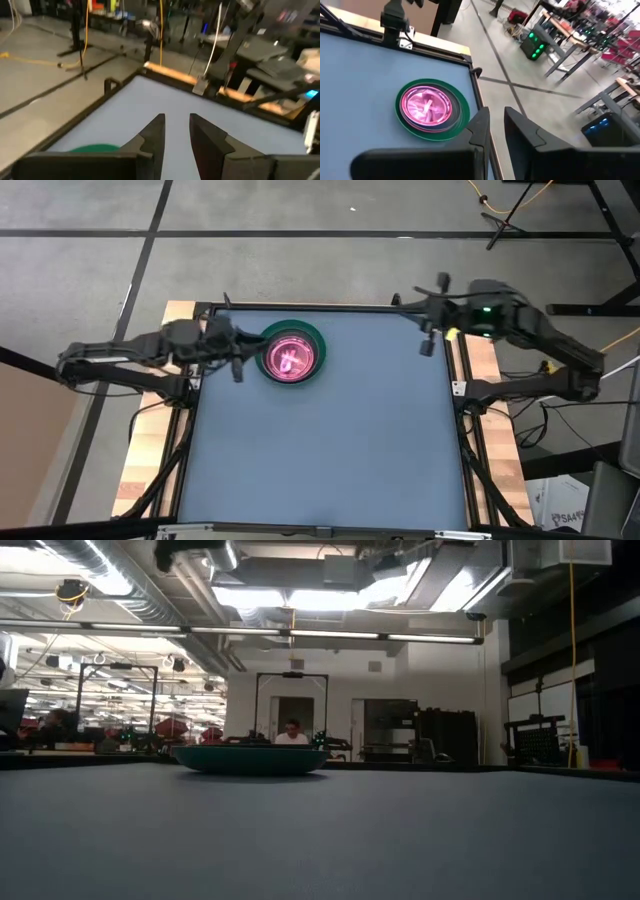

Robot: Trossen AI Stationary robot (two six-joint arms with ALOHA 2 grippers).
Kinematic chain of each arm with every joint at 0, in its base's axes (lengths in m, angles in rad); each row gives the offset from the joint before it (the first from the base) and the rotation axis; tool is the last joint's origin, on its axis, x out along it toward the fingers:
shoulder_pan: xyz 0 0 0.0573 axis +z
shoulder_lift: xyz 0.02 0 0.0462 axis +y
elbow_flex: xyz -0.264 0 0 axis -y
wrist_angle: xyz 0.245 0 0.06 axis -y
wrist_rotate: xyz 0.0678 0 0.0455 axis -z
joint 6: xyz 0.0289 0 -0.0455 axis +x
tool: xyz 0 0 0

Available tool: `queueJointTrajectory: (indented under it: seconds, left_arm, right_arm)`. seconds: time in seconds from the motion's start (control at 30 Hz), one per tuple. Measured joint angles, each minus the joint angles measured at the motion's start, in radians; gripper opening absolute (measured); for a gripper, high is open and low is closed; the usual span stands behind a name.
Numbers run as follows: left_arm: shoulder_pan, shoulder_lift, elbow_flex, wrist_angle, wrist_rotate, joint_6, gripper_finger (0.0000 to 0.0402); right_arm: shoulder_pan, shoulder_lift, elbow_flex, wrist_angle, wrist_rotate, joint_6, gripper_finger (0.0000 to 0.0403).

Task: Stack plastic plates
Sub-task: Return to Home Position

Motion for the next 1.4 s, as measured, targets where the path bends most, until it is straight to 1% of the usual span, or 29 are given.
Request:
queueJointTrajectory:
  seconds: [0.17, 0.37, 0.53, 0.77, 1.03, 1.2, 1.3, 1.4]
  left_arm:
    - [0.0, -0.127, 0.0, -0.062, 0.0, 0.001, 0.0082]
    - [0.0, -0.239, 0.0, -0.145, 0.0, 0.001, 0.0082]
    - [0.0, -0.31, 0.0, -0.256, 0.005, 0.001, 0.0082]
    - [0.0, -0.393, 0.0, -0.367, 0.107, 0.002, 0.0082]
    - [0.0, -0.469, 0.0, -0.458, 0.115, 0.003, 0.0082]
    - [0.0, -0.508, -0.043, -0.457, 0.136, 0.003, 0.0082]
    - [0.0, -0.531, -0.1, -0.437, 0.161, 0.003, 0.0082]
    - [0.0, -0.557, -0.171, -0.379, 0.191, 0.003, 0.0082]
  right_arm:
    - [0.0, -0.108, 0.0, -0.065, 0.0, 0.0, 0.0049]
    - [0.0, -0.221, -0.04, -0.125, 0.0, 0.0, 0.0049]
    - [0.0, -0.345, -0.141, -0.133, 0.0, 0.0, 0.0049]
    - [-0.001, -0.503, -0.283, -0.131, 0.0, 0.001, 0.0049]
    - [-0.001, -0.662, -0.419, -0.13, 0.0, 0.028, 0.0049]
    - [-0.001, -0.742, -0.503, -0.084, -0.001, 0.028, 0.0049]
    - [-0.001, -0.786, -0.56, -0.016, -0.017, 0.029, 0.0049]
    - [-0.001, -0.813, -0.622, 0.046, -0.05, 0.028, 0.0049]
